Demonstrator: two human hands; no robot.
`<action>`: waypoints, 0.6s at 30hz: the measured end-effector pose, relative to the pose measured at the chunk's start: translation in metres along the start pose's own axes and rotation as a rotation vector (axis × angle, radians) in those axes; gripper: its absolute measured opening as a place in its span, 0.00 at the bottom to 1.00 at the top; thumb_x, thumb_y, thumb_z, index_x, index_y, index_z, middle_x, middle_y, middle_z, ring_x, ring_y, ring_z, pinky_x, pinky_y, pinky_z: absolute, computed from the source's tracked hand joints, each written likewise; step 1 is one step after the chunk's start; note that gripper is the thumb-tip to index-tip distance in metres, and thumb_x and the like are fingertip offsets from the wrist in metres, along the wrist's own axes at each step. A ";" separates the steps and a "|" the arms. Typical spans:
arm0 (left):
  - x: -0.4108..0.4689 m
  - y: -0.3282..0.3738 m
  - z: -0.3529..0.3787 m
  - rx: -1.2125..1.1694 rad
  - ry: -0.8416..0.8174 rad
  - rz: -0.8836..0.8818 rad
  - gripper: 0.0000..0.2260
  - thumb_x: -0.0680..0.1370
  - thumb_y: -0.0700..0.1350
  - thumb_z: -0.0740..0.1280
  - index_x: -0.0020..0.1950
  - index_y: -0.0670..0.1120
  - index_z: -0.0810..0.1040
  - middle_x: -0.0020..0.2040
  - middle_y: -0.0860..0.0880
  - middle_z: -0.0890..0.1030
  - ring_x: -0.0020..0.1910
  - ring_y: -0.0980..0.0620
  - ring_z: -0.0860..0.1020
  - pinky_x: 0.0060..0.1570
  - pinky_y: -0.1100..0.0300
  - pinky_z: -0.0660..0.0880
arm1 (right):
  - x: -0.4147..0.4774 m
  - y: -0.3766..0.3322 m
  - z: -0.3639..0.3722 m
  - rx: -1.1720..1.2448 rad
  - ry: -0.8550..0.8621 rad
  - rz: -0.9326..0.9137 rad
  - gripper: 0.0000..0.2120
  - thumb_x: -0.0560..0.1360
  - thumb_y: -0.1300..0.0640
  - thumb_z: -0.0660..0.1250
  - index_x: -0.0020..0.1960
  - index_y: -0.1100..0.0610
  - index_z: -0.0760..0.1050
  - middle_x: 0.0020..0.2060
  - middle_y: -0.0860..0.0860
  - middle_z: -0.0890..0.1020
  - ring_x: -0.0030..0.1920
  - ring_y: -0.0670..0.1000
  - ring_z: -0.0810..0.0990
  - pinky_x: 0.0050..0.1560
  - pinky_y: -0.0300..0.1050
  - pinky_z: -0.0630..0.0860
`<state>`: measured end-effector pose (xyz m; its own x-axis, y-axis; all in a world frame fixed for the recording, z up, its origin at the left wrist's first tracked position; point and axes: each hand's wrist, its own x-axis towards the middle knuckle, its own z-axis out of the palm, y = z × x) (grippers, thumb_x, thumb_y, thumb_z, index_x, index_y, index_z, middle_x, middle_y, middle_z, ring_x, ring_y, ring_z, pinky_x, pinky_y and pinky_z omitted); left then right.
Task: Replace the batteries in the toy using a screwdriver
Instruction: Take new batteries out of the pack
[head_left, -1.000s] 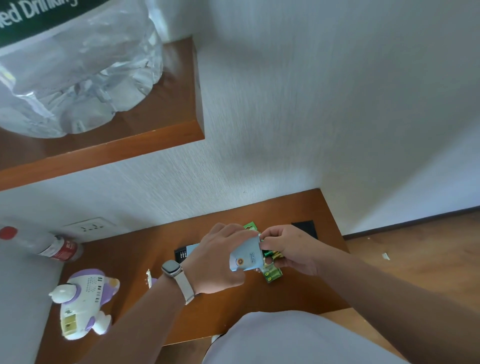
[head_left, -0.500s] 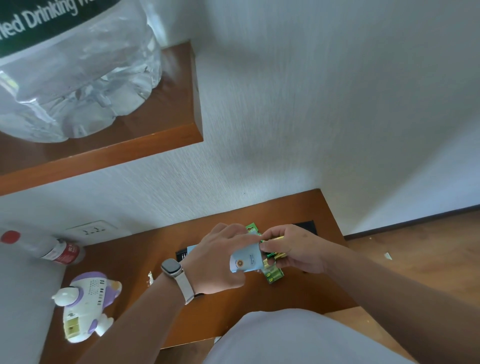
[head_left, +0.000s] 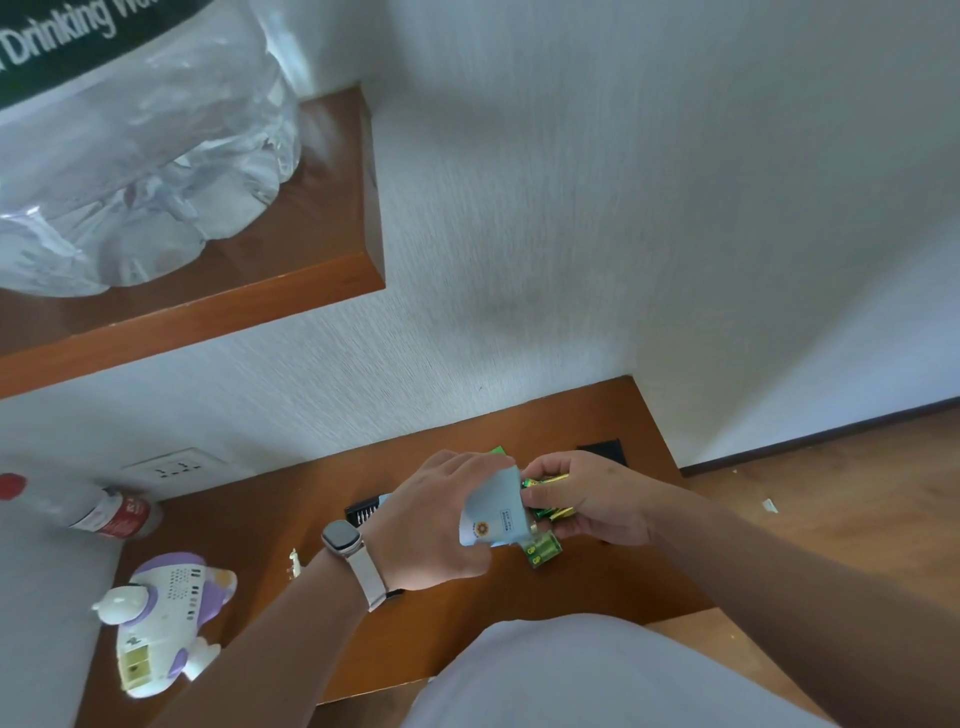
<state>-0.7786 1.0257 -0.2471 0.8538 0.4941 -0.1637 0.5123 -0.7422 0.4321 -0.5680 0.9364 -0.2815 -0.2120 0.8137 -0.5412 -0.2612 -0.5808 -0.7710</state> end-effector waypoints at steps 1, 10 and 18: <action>0.000 0.001 0.001 0.005 -0.007 0.005 0.35 0.67 0.53 0.71 0.71 0.65 0.61 0.65 0.60 0.73 0.60 0.61 0.66 0.52 0.70 0.68 | 0.001 0.000 0.001 -0.024 0.010 0.002 0.08 0.76 0.55 0.72 0.53 0.57 0.79 0.50 0.57 0.86 0.50 0.56 0.84 0.40 0.40 0.80; 0.000 0.004 0.002 0.035 -0.022 0.066 0.32 0.70 0.52 0.70 0.74 0.58 0.66 0.70 0.58 0.71 0.66 0.57 0.64 0.60 0.62 0.72 | 0.007 0.004 0.003 -0.046 0.035 0.038 0.10 0.76 0.50 0.71 0.55 0.53 0.81 0.49 0.54 0.86 0.50 0.54 0.83 0.46 0.42 0.80; 0.000 -0.002 0.007 -0.054 -0.010 0.034 0.36 0.69 0.51 0.73 0.72 0.64 0.62 0.68 0.62 0.67 0.64 0.62 0.62 0.55 0.73 0.67 | 0.008 0.004 -0.002 0.090 -0.023 0.047 0.14 0.77 0.53 0.69 0.59 0.58 0.76 0.50 0.57 0.86 0.43 0.51 0.83 0.36 0.37 0.78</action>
<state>-0.7795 1.0243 -0.2540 0.8718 0.4642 -0.1564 0.4773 -0.7330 0.4846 -0.5686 0.9405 -0.2896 -0.2471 0.7853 -0.5677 -0.3339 -0.6190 -0.7109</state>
